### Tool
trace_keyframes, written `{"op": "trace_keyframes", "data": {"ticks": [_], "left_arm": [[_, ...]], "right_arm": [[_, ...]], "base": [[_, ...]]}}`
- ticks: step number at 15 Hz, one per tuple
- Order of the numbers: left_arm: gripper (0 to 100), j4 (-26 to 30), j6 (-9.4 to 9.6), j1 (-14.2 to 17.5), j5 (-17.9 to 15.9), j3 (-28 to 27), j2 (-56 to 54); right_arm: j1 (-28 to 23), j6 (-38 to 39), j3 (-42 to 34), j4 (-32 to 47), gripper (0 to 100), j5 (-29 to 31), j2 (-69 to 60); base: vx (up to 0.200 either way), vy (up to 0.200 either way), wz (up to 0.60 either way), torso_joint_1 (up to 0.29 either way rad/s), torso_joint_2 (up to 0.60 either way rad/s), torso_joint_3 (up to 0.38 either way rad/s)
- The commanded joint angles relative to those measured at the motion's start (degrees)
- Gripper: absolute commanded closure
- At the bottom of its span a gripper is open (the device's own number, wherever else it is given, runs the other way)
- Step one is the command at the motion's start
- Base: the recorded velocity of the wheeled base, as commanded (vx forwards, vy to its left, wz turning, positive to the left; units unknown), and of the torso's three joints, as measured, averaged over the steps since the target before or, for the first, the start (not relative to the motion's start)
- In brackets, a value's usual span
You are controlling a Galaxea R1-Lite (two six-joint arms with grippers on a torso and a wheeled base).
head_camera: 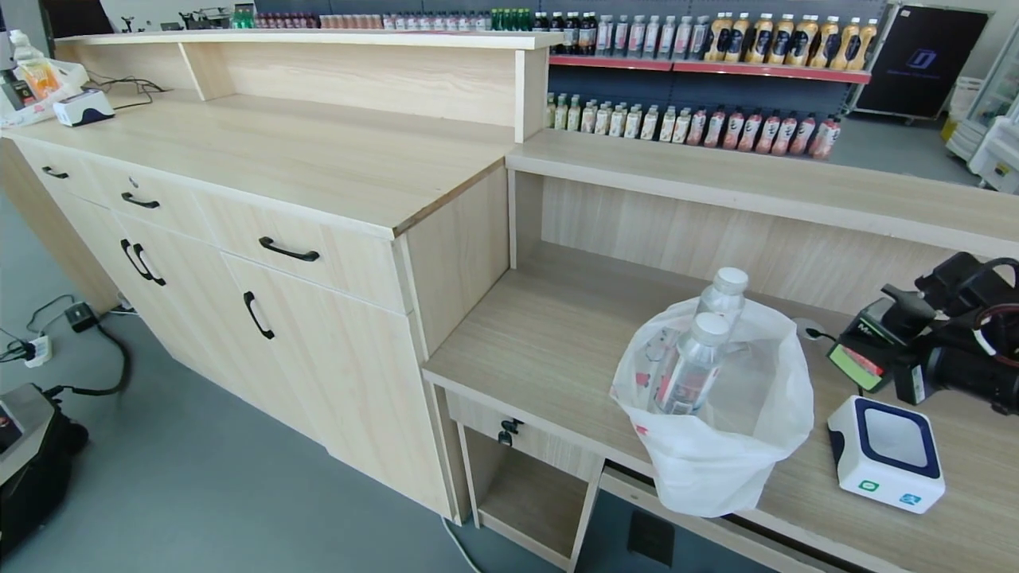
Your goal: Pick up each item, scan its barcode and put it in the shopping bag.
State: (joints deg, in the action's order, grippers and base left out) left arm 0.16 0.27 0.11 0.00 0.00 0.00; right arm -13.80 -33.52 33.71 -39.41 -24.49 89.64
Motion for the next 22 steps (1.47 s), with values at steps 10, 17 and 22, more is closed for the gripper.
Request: {"op": "trace_keyframes", "data": {"ticks": [10,17,22], "left_arm": [[0,0.02,0.00,0.07,0.00,0.00,0.00],[0,0.02,0.00,0.07,0.00,0.00,0.00],[0,0.02,0.00,-0.02,0.00,0.00,0.00]], "right_arm": [[10.20,9.18,3.38,-9.63,100,-0.29,20.67],[11.69,9.18,5.05,-11.21,100,-0.38,25.68],[11.95,9.18,4.70,-10.95,100,-0.29,27.52]], "base": [[0.000,0.000,0.00,0.000,0.00,0.000],[0.000,0.000,0.00,0.000,0.00,0.000],[0.000,0.000,0.00,0.000,0.00,0.000]]}}
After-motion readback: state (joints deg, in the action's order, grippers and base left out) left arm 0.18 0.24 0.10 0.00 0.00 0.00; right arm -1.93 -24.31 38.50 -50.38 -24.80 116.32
